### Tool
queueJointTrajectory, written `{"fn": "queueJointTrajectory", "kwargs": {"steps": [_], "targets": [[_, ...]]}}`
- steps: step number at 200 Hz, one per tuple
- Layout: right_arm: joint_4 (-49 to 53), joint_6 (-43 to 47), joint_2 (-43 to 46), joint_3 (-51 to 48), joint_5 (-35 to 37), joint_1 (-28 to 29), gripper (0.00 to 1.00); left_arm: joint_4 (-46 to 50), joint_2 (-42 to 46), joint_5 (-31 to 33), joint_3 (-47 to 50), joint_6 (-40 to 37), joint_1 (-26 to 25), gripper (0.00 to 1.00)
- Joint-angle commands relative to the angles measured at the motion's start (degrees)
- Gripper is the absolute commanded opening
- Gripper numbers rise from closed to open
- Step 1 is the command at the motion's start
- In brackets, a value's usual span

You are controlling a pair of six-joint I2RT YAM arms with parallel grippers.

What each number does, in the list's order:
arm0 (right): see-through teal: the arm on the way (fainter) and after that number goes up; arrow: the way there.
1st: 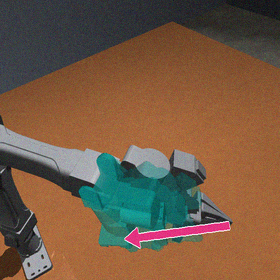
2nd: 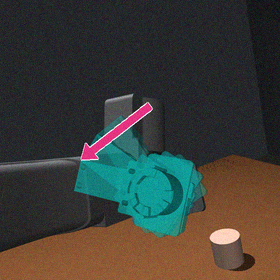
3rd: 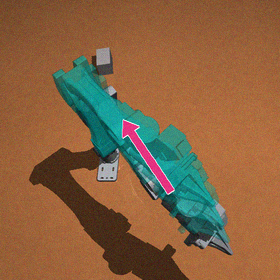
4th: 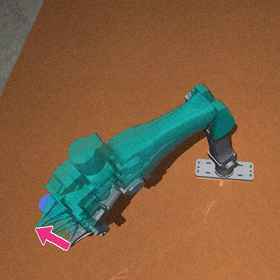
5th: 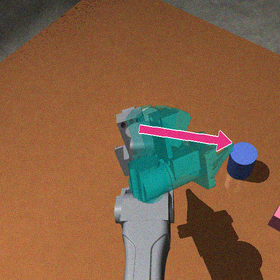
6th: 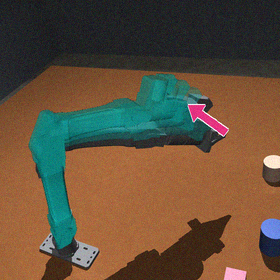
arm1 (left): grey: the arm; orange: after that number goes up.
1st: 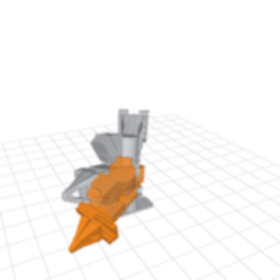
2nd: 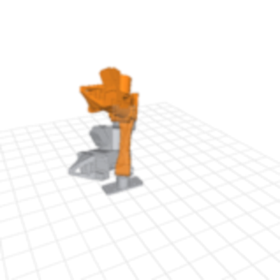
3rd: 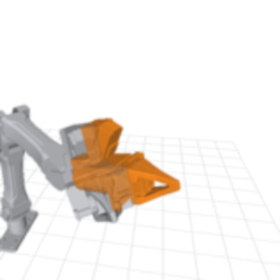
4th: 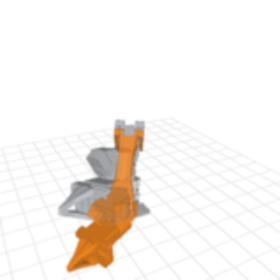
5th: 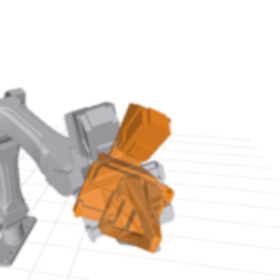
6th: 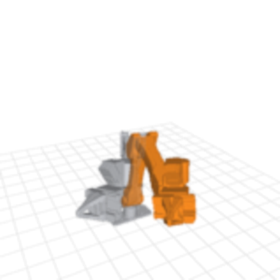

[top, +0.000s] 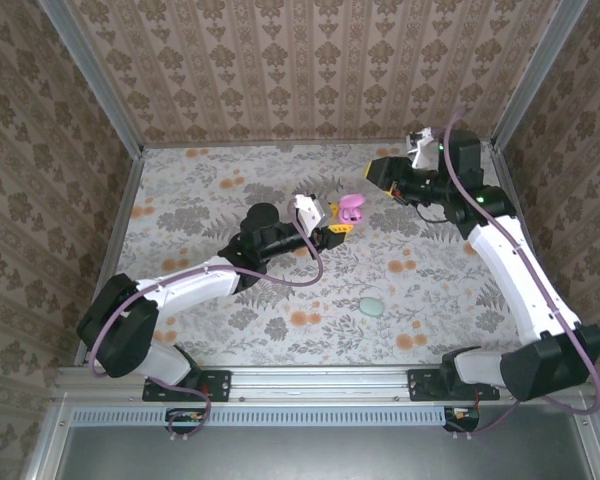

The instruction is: Insert the wireless bluetooth earbuds into the charging case

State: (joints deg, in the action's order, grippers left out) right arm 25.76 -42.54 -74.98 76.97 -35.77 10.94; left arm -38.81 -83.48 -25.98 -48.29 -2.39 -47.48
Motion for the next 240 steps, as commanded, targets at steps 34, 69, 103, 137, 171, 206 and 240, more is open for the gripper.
{"fn": "queueJointTrajectory", "kwargs": {"steps": [34,69,103,137,171,206,240], "targets": [[-0.3,-1.7,-4.4,1.4,-6.2,0.0,0.53,-0.5,2.8,-1.5,-2.0,0.3,0.5,0.35],[1.7,-0.3,-7.7,0.5,-7.6,0.5,0.53,-1.6,3.2,0.1,-1.5,1.1,0.5,0.35],[2.6,1.4,-7.0,-0.4,-8.9,1.7,0.52,-2.1,3.3,2.1,-1.2,1.5,0.5,0.35],[2.2,1.3,-5.2,-2.5,-8.7,1.8,0.52,-2.4,3.3,2.6,-1.2,2.3,0.5,0.35],[-0.3,0.0,-1.8,-5.5,-9.9,1.8,0.53,-3.8,3.6,3.1,-0.8,3.2,0.5,0.35],[-11.4,-7.6,1.9,-10.6,-14.7,1.1,0.61,-6.0,3.5,3.2,-0.2,5.6,1.1,0.35],[-16.7,-13.3,2.4,-12.9,-19.7,0.5,0.62,-15.9,2.4,1.5,1.9,13.3,3.7,0.35]]}}
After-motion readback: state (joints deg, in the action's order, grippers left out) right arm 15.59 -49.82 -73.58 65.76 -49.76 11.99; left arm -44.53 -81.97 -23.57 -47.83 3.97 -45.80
